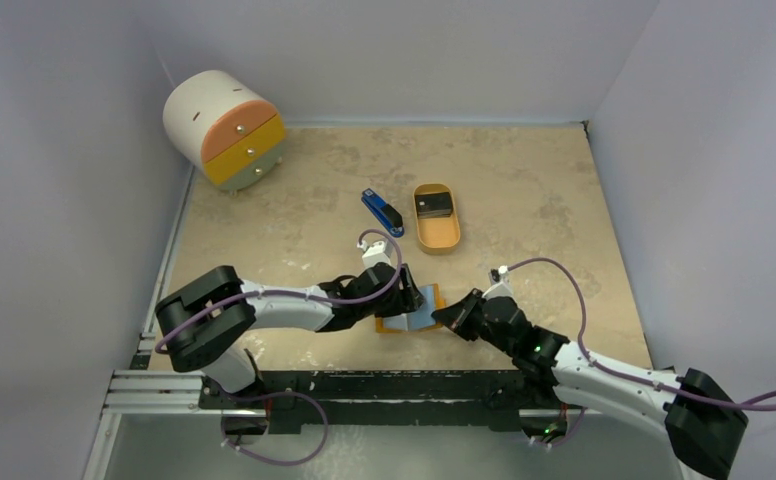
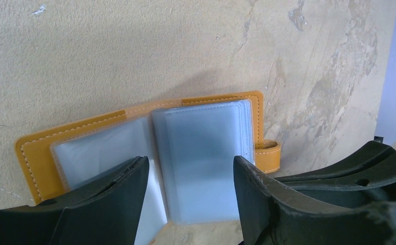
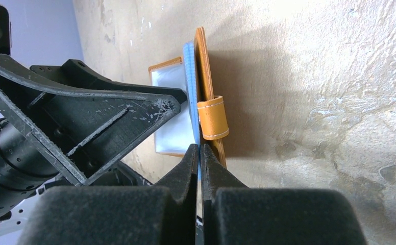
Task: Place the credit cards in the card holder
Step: Turn over the card slot in the card holder.
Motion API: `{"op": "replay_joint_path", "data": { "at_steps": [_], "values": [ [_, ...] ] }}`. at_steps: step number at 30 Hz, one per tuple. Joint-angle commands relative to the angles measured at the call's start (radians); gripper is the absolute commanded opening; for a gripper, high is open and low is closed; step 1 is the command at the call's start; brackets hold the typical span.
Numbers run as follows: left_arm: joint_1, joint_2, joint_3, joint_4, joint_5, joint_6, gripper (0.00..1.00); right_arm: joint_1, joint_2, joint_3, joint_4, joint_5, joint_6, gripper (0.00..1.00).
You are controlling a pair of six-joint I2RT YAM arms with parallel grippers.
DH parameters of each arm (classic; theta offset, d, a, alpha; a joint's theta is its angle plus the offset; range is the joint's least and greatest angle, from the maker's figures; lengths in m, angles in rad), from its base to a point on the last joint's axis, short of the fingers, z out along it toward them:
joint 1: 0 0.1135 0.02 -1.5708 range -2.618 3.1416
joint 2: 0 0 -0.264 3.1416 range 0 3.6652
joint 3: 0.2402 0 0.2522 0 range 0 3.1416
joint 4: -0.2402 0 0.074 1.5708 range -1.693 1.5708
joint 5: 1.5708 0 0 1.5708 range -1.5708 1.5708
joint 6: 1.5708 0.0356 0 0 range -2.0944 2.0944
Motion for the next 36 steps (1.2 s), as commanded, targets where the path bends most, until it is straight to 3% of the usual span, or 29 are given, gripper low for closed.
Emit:
{"op": "replay_joint_path", "data": {
  "at_steps": [1, 18, 28, 36],
  "values": [
    [-0.007, -0.024, -0.001, 0.028, 0.005, 0.016, 0.63, -0.001, 0.01, 0.002, 0.031, 0.026, -0.004, 0.0],
    [-0.043, 0.037, 0.066, -0.043, -0.027, 0.062, 0.64, -0.001, 0.026, 0.009, 0.042, 0.02, -0.012, 0.0],
    [-0.043, 0.038, 0.06, -0.07, -0.065, 0.053, 0.46, -0.002, 0.023, 0.007, 0.038, 0.021, -0.012, 0.0],
    [-0.043, -0.008, 0.048, -0.121, -0.128, 0.043, 0.42, -0.001, 0.02, 0.01, 0.031, 0.025, -0.014, 0.0]
  ]
}}
